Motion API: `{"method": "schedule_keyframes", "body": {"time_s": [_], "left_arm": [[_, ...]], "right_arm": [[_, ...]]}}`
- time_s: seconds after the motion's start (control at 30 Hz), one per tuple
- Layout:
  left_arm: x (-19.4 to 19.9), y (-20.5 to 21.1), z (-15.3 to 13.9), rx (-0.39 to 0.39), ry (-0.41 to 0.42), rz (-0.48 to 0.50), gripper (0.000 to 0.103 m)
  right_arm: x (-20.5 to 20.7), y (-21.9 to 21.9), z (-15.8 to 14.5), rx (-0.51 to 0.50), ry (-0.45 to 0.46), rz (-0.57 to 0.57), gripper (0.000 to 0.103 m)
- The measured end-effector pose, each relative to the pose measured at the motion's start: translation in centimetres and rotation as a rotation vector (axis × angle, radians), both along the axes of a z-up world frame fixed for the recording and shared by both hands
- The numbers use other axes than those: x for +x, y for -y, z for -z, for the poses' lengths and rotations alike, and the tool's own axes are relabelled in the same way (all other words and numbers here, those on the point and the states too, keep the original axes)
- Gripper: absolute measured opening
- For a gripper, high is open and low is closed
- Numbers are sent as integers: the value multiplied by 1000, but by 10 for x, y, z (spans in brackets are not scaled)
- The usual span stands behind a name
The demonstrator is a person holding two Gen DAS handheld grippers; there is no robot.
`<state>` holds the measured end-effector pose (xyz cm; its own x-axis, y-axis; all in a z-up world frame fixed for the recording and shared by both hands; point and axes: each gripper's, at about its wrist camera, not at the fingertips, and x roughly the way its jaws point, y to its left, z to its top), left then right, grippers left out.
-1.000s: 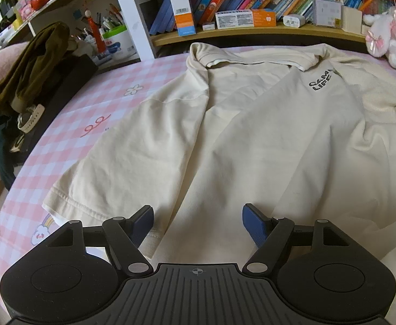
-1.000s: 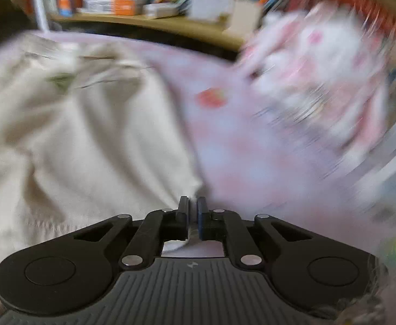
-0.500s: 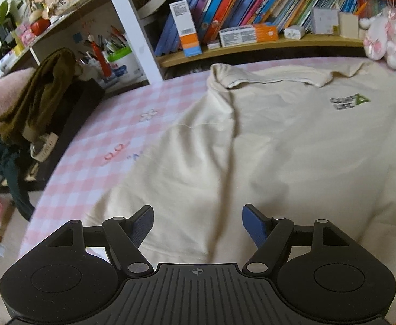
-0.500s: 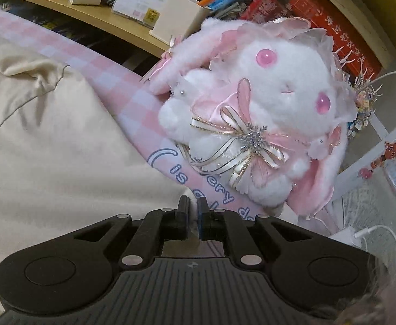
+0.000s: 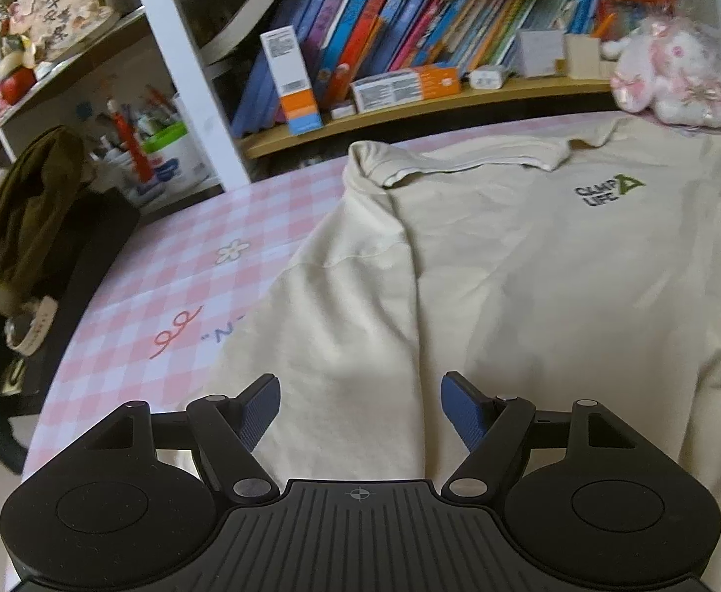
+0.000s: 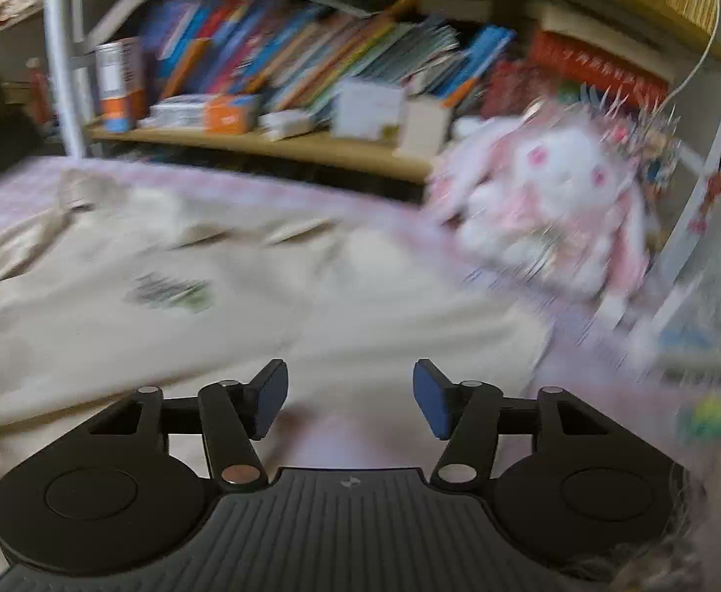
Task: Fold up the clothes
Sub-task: 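Grasp the T-shirt with both grippers, lift and re-lay it flat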
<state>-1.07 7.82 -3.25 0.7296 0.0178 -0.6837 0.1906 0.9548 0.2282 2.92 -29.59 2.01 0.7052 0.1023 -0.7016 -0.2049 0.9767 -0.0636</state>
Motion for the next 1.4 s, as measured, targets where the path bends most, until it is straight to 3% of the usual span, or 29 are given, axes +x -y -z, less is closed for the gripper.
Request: {"method": "schedule_keyframes", "body": {"time_s": [0.07, 0.13, 0.37, 0.47, 0.5, 0.57, 0.6, 0.67, 0.77, 0.87, 0.97, 1.07, 1.2, 1.3, 1.4], "left_arm": [[-4, -5, 1, -6, 10, 36, 74], [-8, -9, 3, -5, 12, 81, 73], [-12, -18, 13, 18, 13, 235, 73], [-8, -18, 22, 61, -3, 277, 63], [-7, -18, 23, 63, -8, 294, 57], [-5, -20, 23, 52, -21, 326, 25], [-3, -22, 23, 54, -32, 330, 1], [6, -40, 10, -12, -27, 302, 1], [37, -90, -22, -106, 32, 177, 1], [90, -153, -49, -112, 105, -4, 1], [147, -198, -47, -96, 67, -139, 1], [183, -209, -34, -38, 15, -183, 3], [207, -204, -11, 72, -60, -229, 26], [197, -194, -14, 88, -4, -221, 29], [179, -172, -33, 17, 82, -112, 29]], "right_arm": [[-28, -27, 6, 3, -14, 16, 66], [-54, -50, 14, 5, -30, 48, 68], [-105, -98, 42, -30, -125, 140, 64], [-115, -108, 51, -56, -160, 177, 60], [-117, -110, 53, -64, -168, 188, 59], [-121, -113, 58, -77, -182, 211, 58], [-122, -114, 58, -77, -181, 222, 58], [-124, -114, 59, -75, -180, 237, 58], [-124, -114, 59, -76, -182, 251, 58], [-123, -115, 59, -81, -187, 255, 59], [-122, -116, 58, -91, -191, 254, 59], [-121, -115, 58, -91, -196, 253, 59], [-117, -114, 57, -107, -209, 248, 60], [-115, -116, 57, -119, -220, 237, 60], [-111, -115, 50, -135, -217, 195, 58]]}}
